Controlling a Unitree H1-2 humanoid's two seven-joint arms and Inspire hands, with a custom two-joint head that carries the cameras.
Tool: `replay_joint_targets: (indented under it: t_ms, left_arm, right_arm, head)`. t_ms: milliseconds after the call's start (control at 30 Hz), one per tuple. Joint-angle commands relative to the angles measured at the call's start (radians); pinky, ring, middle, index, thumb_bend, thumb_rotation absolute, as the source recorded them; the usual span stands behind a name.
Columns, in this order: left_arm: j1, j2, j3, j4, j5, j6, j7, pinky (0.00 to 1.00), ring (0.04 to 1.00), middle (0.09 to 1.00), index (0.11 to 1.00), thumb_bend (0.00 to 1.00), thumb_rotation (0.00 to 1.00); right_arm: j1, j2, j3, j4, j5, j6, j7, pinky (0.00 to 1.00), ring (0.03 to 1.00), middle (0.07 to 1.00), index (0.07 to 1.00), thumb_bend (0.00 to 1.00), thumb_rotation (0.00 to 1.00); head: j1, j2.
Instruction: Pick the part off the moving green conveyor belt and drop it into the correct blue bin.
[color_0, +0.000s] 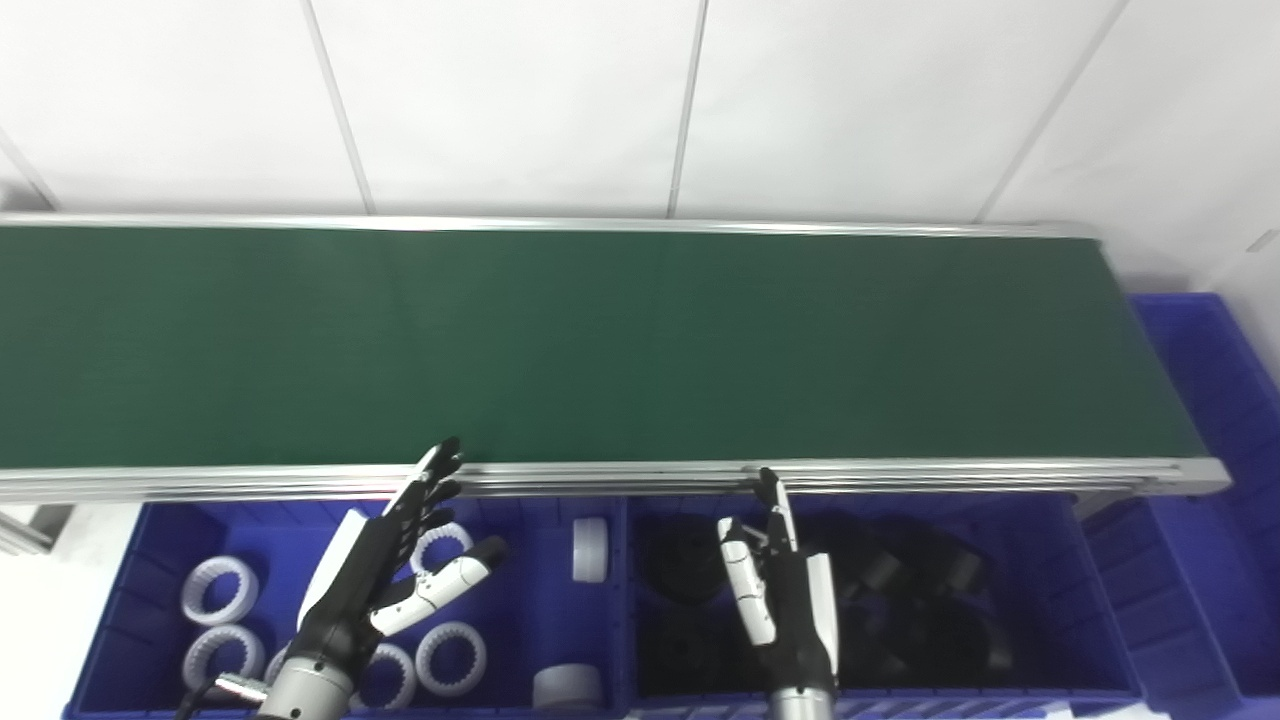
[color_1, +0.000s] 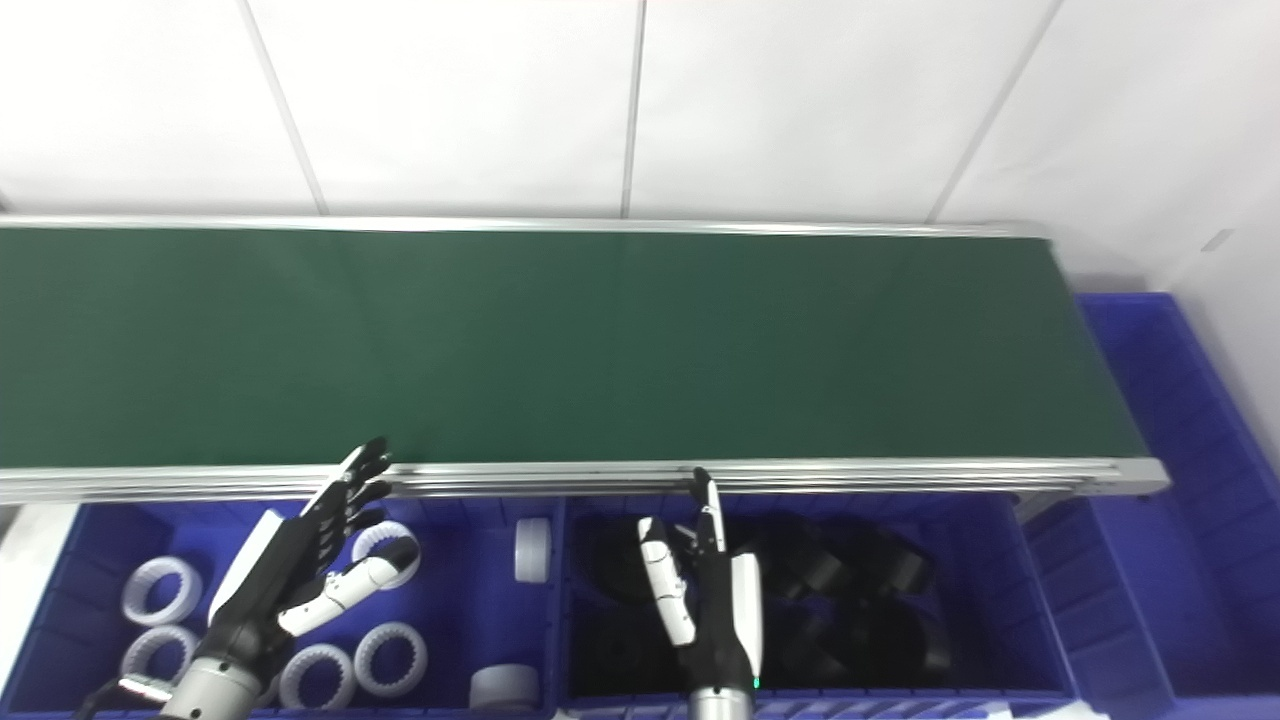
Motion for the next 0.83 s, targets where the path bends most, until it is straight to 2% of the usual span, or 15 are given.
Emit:
replay_joint_targets:
  t_ms: [0,167,267,333,433,500,600,667,800]
  left_arm:
    - [-0.024,-0.005,-0.012,-0.02,-0.006,-0.05,0.018,0.9,0.937,0.964,0.974,0.6,0.67]
    - [-0.02,-0.007,-0.023,-0.024,-0.002,-0.049,0.027,0.9,0.939,0.964,0.975,0.61,0.67]
    - [-0.003,-0.026,-0.023,-0.042,-0.017,-0.064,0.049,0.89,0.936,0.963,0.966,0.59,0.64]
    - [0.015,-0.04,-0.023,-0.06,-0.021,-0.083,0.071,0.87,0.928,0.96,0.952,0.57,0.67]
    - [0.049,-0.061,-0.021,-0.099,-0.052,-0.1,0.092,0.9,0.931,0.972,0.954,0.54,0.7]
    - [0.084,-0.082,-0.012,-0.148,-0.109,-0.076,0.095,0.92,0.939,0.984,0.963,0.53,0.7]
    - [0.152,-0.11,-0.003,-0.24,-0.211,-0.012,0.093,0.98,0.985,0.999,0.996,0.46,0.77]
    - [0.195,-0.135,0.006,-0.293,-0.27,0.033,0.105,0.98,0.99,1.0,1.0,0.47,0.81]
    - [0.253,-0.158,-0.005,-0.316,-0.282,0.031,0.124,0.97,0.988,1.0,1.0,0.48,0.84]
  right_arm:
    - [-0.049,0.128,0.075,0.014,-0.01,-0.045,-0.009,0.68,0.731,0.972,0.979,0.55,1.0]
    - [-0.041,0.122,0.071,0.0,0.008,-0.044,-0.001,0.68,0.734,0.97,0.977,0.56,1.0]
    - [-0.028,0.11,0.073,-0.017,0.008,-0.05,0.004,0.7,0.738,0.953,0.971,0.57,1.0]
    - [-0.016,0.1,0.075,-0.031,0.013,-0.055,0.012,0.68,0.755,0.949,0.966,0.57,1.0]
    - [0.004,0.084,0.075,-0.053,0.037,-0.06,0.035,0.65,0.749,0.946,0.951,0.62,1.0]
    - [0.02,0.067,0.08,-0.071,0.054,-0.067,0.057,0.63,0.74,0.946,0.942,0.65,1.0]
    - [0.054,0.033,0.089,-0.107,0.07,-0.086,0.087,0.66,0.752,0.939,0.94,0.68,1.0]
    - [0.071,0.017,0.09,-0.122,0.066,-0.112,0.09,0.68,0.769,0.919,0.927,0.68,1.0]
    - [0.098,-0.011,0.082,-0.133,0.053,-0.186,0.09,0.71,0.778,0.903,0.917,0.72,1.0]
  head:
    - [0.009,0.003]
    - [0.058,0.001]
    - [0.088,0.0]
    - [0.113,-0.001]
    - [0.148,-0.004]
    - [0.181,-0.007]
    - [0.248,-0.009]
    - [0.272,-0.009]
    - [0.326,-0.011]
